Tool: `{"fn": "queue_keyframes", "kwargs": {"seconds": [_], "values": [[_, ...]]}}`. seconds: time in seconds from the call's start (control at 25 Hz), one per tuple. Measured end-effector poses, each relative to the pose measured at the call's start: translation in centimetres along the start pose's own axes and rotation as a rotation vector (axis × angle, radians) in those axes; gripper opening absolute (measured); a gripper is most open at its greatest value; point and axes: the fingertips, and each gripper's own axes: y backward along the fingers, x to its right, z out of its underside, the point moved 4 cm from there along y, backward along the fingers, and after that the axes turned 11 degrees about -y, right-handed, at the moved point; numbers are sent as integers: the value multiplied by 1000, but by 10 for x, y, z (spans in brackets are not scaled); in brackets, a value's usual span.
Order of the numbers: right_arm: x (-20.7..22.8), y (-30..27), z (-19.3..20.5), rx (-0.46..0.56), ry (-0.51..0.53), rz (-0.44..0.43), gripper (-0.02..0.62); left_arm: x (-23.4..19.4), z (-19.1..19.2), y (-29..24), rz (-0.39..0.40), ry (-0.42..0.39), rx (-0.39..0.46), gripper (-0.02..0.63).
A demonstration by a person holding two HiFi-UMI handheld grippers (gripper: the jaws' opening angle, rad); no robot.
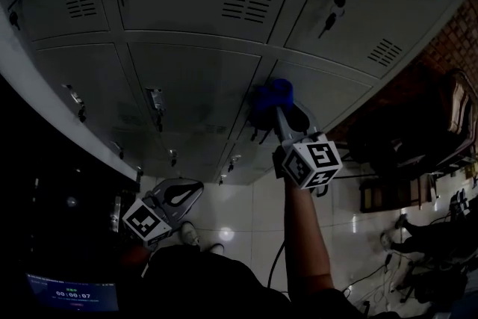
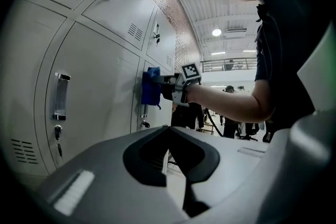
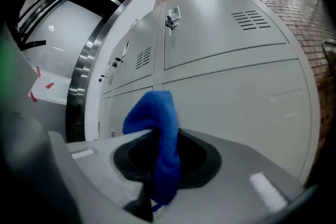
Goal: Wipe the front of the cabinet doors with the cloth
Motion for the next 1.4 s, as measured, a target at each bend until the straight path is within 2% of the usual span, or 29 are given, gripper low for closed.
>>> {"fn": "queue_keyframes", "kwargs": {"seconds": [0.44,1.4], "values": [[13,-14,1,-22,26,14,71,-1,13,5,5,22,-22,0],[139,71,-25,39,-8,299,71,6,14,-11,44,22,-27,0]]}}
